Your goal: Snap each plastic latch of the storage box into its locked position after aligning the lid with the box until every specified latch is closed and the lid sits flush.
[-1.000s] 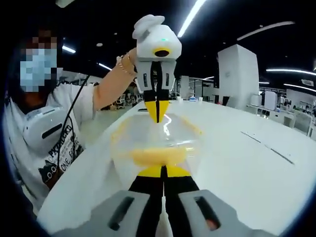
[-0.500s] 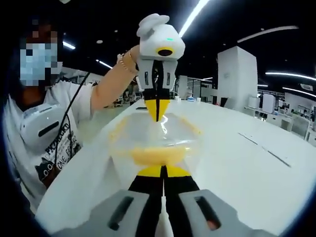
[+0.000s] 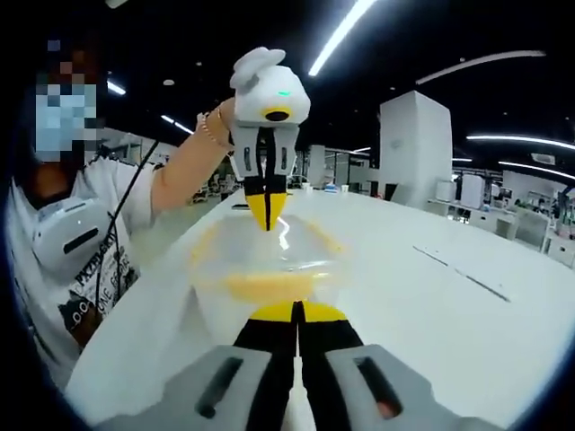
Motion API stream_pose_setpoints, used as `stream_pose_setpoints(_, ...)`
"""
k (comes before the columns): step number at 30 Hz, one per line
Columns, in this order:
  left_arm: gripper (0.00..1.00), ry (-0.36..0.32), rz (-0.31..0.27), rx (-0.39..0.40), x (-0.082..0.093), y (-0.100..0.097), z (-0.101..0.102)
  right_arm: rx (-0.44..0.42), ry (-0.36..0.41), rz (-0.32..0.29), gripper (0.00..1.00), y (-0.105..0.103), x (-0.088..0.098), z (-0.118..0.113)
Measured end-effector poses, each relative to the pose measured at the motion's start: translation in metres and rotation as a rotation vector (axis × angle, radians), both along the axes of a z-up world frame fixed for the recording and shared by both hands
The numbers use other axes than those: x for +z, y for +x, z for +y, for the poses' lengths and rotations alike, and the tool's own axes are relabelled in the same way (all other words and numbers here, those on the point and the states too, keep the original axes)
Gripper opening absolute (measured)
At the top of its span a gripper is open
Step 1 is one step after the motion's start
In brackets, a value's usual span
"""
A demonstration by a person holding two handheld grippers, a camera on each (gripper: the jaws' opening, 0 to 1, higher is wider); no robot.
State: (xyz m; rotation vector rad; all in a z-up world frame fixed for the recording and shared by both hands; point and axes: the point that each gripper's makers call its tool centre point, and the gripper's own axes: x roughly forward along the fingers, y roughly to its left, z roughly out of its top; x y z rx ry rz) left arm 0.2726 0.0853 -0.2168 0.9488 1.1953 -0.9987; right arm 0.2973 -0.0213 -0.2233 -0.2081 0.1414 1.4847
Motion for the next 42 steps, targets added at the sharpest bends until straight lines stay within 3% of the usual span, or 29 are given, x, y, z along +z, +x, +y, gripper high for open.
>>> stream_pose_setpoints(3, 0.00, -0.055, -0.021, -0.051, 0.002, 0.000, 0.000, -0.004, -0.010, -0.027, 0.00, -0.001, 0.005, 0.000)
stream_pose_setpoints(7, 0.00, -0.118, -0.014, -0.050, 0.004, -0.001, 0.003, -0.006, -0.048, -0.069, 0.00, -0.003, 0.016, 0.004)
stream_pose_setpoints(9, 0.00, -0.111, 0.004, -0.052, 0.003, -0.005, 0.007, 0.017, -0.085, -0.114, 0.00, -0.006, 0.018, 0.006)
stream_pose_setpoints(14, 0.00, -0.121, -0.008, -0.066, 0.005, -0.008, 0.013, 0.030, -0.104, -0.108, 0.00, -0.008, 0.029, 0.012)
stream_pose_setpoints(22, 0.00, -0.167, -0.011, -0.062, 0.007, -0.010, 0.024, 0.094, -0.207, -0.181, 0.00, -0.018, 0.046, 0.033)
stream_pose_setpoints(28, 0.00, -0.199, -0.020, -0.056, 0.008, -0.012, 0.029, 0.136, -0.328, -0.217, 0.00, -0.022, 0.046, 0.052)
stream_pose_setpoints(42, 0.00, -0.268, -0.035, -0.033, 0.010, -0.014, 0.042, 0.176, -0.504, -0.237, 0.00, -0.026, 0.043, 0.081)
